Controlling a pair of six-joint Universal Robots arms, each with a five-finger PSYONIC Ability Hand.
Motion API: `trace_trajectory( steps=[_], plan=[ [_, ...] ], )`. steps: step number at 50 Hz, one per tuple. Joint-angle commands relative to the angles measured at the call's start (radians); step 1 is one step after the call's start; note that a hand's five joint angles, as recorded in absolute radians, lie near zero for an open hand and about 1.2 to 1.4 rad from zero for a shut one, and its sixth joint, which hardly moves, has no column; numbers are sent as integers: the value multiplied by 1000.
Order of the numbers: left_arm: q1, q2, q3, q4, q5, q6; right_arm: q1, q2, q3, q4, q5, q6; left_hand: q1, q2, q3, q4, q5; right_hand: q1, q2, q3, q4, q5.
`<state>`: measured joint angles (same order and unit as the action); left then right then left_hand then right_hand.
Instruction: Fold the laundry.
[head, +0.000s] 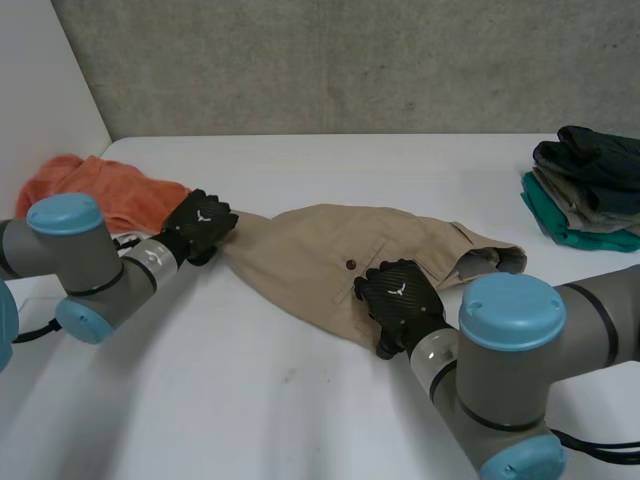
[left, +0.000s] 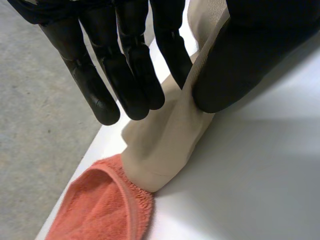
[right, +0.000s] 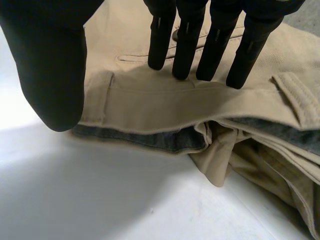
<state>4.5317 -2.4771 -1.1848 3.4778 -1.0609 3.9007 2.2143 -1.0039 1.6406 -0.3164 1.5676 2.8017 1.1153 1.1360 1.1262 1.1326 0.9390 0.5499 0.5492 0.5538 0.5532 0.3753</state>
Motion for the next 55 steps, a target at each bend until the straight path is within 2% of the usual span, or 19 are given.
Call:
trace_trajectory(
  steps=[1, 2, 3, 4, 7, 11, 15, 23, 27, 33, 38, 41, 47, 55],
  plan=[
    [-9, 3, -4, 43, -57, -3, 1, 56, -48, -7, 0, 1, 281, 260, 270, 264, 283, 444, 445, 440, 441, 444],
    [-14, 7, -9, 46, -63, -1, -1, 57, -57, -12, 6, 1, 281, 260, 270, 264, 283, 684, 684, 680, 680, 684],
    [-20, 10, -12, 46, -71, -3, -1, 59, -62, -15, 11, -1, 281, 260, 270, 264, 283, 817, 817, 813, 813, 817],
    [-35, 17, -16, 44, -91, -4, -1, 59, -67, -18, 18, -1, 281, 260, 270, 264, 283, 846, 847, 842, 843, 846],
    [-57, 46, -35, 44, -116, -7, -8, 48, -93, -15, 46, -13, 281, 260, 270, 264, 283, 846, 847, 842, 843, 846],
    [-80, 179, -84, 44, -148, -35, -11, -1, -122, 8, 77, -44, 281, 260, 270, 264, 283, 846, 847, 842, 843, 846],
    [-114, 357, -124, 44, -174, -133, -21, -137, -160, 59, 75, -56, 281, 260, 270, 264, 283, 846, 847, 842, 843, 846],
    [-151, 743, -128, 29, -218, -433, -100, -410, -323, 246, 58, -53, 281, 260, 270, 264, 283, 846, 847, 842, 843, 846],
    [-167, 897, -121, 9, -220, -532, -119, -492, -418, 336, 42, -50, 281, 260, 270, 264, 283, 846, 847, 842, 843, 846],
    [-183, 1011, -73, -6, -243, -600, -159, -604, -538, 398, 40, -50, 281, 260, 270, 264, 283, 846, 847, 842, 843, 846],
    [-218, 1002, 2, -29, -289, -603, -174, -595, -558, 404, 40, -50, 281, 260, 270, 264, 283, 846, 847, 842, 843, 846],
    [-218, 954, 13, -34, -292, -601, -182, -535, -558, 404, 38, -41, 281, 260, 270, 264, 283, 846, 847, 842, 843, 846],
    [-218, 709, 74, -34, -301, -578, -189, -366, -565, 367, 40, 5, 281, 260, 270, 264, 283, 846, 847, 842, 843, 846],
    [-227, 308, 261, -22, -312, -459, -222, -18, -654, 189, 92, 33, 281, 260, 270, 264, 283, 846, 847, 842, 843, 846]
  ],
)
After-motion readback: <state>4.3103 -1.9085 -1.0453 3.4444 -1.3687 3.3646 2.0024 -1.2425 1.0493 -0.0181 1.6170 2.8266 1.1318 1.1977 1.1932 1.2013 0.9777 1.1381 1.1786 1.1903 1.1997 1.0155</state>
